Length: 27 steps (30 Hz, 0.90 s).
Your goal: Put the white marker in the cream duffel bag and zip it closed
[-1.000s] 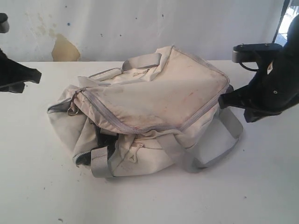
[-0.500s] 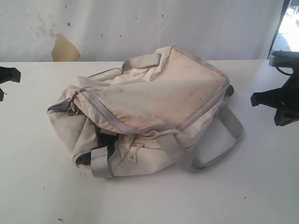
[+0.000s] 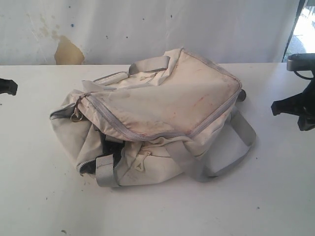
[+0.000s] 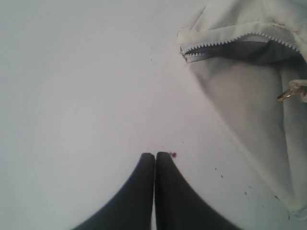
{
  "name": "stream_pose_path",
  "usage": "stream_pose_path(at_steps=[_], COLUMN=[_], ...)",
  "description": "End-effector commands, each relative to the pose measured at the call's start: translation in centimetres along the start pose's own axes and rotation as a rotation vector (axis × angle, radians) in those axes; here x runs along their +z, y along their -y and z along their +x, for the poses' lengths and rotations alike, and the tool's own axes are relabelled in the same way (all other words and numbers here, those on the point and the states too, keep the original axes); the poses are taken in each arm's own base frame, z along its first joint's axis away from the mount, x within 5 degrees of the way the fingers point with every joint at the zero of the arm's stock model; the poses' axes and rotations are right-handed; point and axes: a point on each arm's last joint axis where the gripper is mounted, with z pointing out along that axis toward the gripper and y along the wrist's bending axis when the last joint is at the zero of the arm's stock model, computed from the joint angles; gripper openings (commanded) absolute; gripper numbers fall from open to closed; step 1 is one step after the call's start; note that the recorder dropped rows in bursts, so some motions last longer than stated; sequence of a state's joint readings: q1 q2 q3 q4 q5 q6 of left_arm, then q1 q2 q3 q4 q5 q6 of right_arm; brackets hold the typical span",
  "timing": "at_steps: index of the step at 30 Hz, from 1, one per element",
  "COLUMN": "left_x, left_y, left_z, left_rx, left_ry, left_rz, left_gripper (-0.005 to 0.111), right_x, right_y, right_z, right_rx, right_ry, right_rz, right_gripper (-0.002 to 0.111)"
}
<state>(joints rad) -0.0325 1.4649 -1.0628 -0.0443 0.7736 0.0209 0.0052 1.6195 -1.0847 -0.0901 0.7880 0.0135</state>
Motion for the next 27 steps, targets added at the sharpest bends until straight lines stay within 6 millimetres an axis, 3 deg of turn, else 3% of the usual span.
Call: stream_pose_path(at_steps=[1, 4, 15, 23, 27], left_x=[0.0, 0.0, 0.0, -3.0, -3.8], left_y=[-0.4, -0.7, -1.2, -1.1, -1.1], left_z=[0.1, 0.2, 0.2, 0.0, 0.2], left_rx=[-0.006, -0.076, -0.049, -0.038, -0.017], left_ry=[0.001, -0.012, -0.007, 0.109, 0.114], left_rz=[-0.041, -0.077, -0.125, -0.125, -0.135], left_gripper=[0.0, 0.0, 0.0, 0.0, 0.0], right_x=[0.0, 0.0, 0.0, -0.1, -1.8], right_y=[0.2, 0.2, 0.2, -0.1, 0.0], right_z=[0.1, 0.0, 0.1, 0.3, 0.4], right_rx=[-0.017, -0.017, -0.016, 0.02, 0.022], right_ry=[0.001, 0.003, -0.003, -0.023, 0.021], right_rz=[0.01, 0.01, 0.009, -0.027, -0.025], right_gripper=[0.0, 0.0, 0.0, 0.0, 0.0])
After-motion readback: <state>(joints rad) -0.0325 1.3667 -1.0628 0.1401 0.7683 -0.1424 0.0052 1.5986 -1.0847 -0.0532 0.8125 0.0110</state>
